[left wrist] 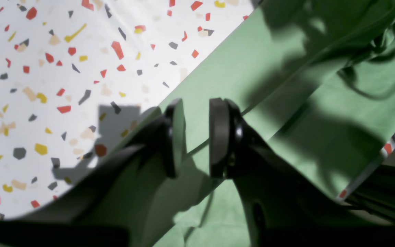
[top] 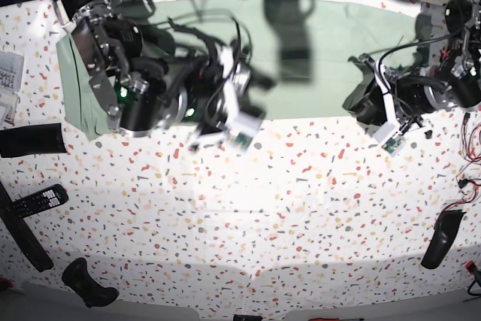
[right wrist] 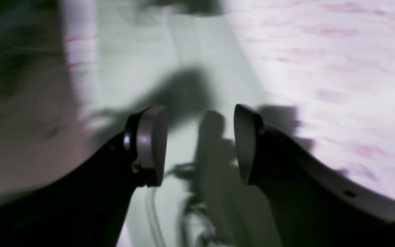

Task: Fold the T-shirt properly
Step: 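Move both grippers over the folded shirt's long edge and lower them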

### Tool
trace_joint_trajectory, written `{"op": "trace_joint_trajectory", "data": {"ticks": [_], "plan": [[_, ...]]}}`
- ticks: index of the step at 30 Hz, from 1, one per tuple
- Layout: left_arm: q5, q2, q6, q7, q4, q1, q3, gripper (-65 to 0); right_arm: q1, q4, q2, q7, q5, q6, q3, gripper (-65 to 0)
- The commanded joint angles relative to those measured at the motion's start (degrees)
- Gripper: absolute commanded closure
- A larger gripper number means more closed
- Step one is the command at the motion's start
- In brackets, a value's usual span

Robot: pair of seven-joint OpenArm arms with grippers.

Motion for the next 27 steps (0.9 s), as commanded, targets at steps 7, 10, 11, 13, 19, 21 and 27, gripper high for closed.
{"op": "trace_joint_trajectory", "data": {"ticks": [7,10,11,13,19,21,27], "plan": [[-0.5,-0.8,-0.2,-1.2,0.8,-0.8,-0.4,-11.7,1.0,0.9,-3.3,2.1,-10.8,-0.2,0.6,-3.4],[-0.5,-0.8,-0.2,-1.1,0.8,-0.8,-0.4,-11.7,0.9,0.8,-4.0,-0.9,-16.7,-0.2,0.6,-3.4],[-0.5,-0.8,-0.2,-1.1,0.8,-0.8,-0.4,-11.7,0.9,0.5,-3.9,-1.7,-18.1,-0.2,0.6,-3.4],[-0.5,-0.8,-0.2,-1.1,0.8,-0.8,-0.4,-11.7,0.9,-0.6,-3.9,-2.6,-21.6,-0.3,0.6,-3.4],[-0.5,-0.8,-0.2,-0.7,0.8,-0.8,-0.4,-11.7,0.9,-8.9,-3.9,-6.5,-22.7,-1.3,0.6,-4.2],[-0.5,-0.8,-0.2,-0.7,0.8,-0.8,-0.4,-11.7,0.9,-11.2,-3.9,-8.6,-20.3,-1.3,0.6,-4.5],[-0.5,-0.8,-0.2,-0.8,0.8,-0.8,-0.4,-11.7,1.0,-9.5,-3.9,-18.9,-5.5,0.3,0.6,-4.5]]}}
